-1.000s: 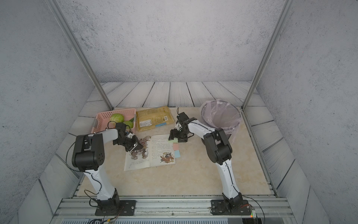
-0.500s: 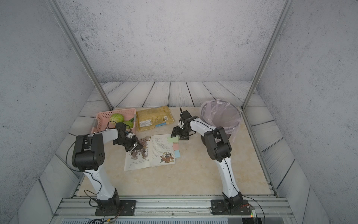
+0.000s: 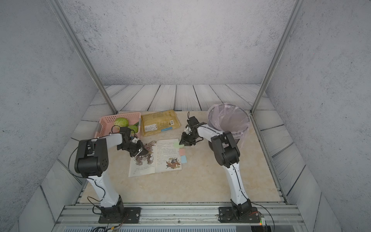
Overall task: Peel off the used sticky note
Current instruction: Tear off the note from the book, then place the note in the trash bin.
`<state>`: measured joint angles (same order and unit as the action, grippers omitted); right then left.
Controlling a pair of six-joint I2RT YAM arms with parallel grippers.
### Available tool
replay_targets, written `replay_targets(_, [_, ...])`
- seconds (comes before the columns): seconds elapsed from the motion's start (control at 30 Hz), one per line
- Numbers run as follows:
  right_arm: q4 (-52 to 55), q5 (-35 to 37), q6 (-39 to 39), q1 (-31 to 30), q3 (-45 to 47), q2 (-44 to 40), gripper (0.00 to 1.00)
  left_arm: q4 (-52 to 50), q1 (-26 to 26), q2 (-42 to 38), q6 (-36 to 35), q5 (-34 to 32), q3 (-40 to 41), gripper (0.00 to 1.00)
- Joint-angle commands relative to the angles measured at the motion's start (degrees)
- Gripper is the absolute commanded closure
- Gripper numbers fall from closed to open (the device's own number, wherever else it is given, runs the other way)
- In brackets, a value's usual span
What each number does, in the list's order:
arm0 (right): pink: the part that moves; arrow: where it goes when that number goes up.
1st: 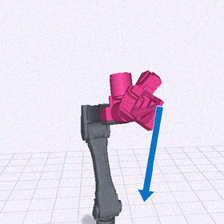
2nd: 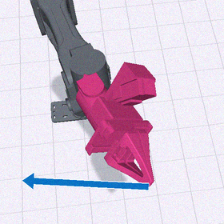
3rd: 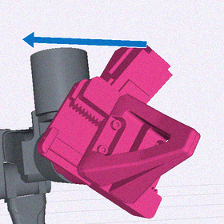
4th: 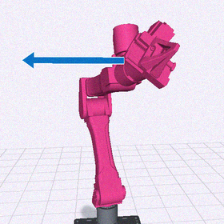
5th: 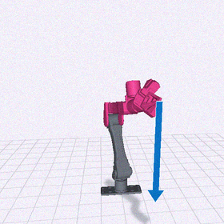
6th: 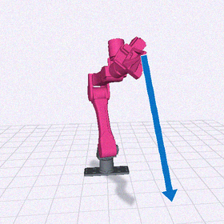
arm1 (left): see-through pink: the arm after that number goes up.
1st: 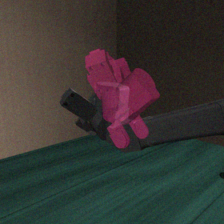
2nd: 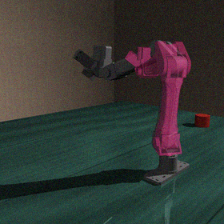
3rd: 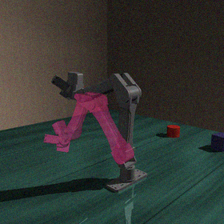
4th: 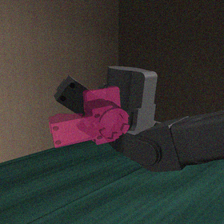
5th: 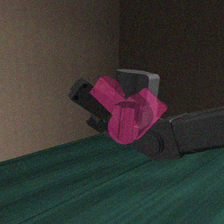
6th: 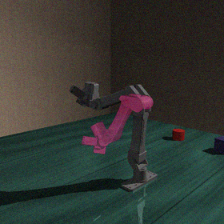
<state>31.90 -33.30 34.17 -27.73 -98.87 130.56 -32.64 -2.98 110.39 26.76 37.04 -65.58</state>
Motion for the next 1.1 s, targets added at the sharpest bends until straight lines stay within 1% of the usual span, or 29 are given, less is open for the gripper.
replay_targets(0.0, [1.0,0.3,-0.2,0.1,0.9,-3.0,0.89,-1.7,-0.3,0.4,-1.2,-4.9,1.1,0.82])
replay_targets(0.03, [1.4,0.8,-0.6,0.1,0.7,-3.4,0.96,-1.8,-0.3,0.4,-1.2,-5.1,1.0,0.82])
replay_targets(0.07, [2.3,1.6,-1.3,0.1,0.4,-3.8,1.0,-1.9,-0.3,0.4,-1.3,-5.2,1.0,0.82])
replay_targets(0.2, [6.8,3.7,-3.8,0.3,-1.9,-5.5,1.0,-1.9,-0.3,0.4,-1.6,-5.9,1.0,0.82])
replay_targets(0.57, [14.1,3.3,-5.7,1.1,-7.0,-11.4,1.0,-1.8,-0.6,1.0,-2.9,-8.4,1.5,0.82])
replay_targets(0.63, [14.2,1.5,-5.3,0.9,-7.6,-11.8,1.0,-1.9,-0.6,1.0,-2.6,-8.2,1.4,0.82])
replay_targets(0.7, [13.9,0.1,-4.7,0.7,-7.7,-11.8,1.0,-1.8,-0.6,0.6,-2.3,-6.3,1.0,0.82])
replay_targets(0.83, [15.6,0.1,-4.9,0.8,-9.0,-12.8,1.0,-1.6,0.2,-0.8,-1.7,-4.4,1.0,0.81])
replay_targets(0.93, [20.9,4.4,-7.9,1.1,-13.2,-16.3,1.0,-1.2,0.7,-1.6,-1.6,-4.1,1.1,0.81])
replay_targets(1.03, [30.5,11.3,-12.4,3.7,-20.5,-21.3,1.0,-1.5,1.3,-1.9,-1.6,-4.4,0.6,0.81])
replay_targets(1.07, [31.8,12.1,-12.9,4.4,-21.7,-22.3,1.0,-1.6,1.2,-1.9,-1.6,-4.4,0.6,0.81])
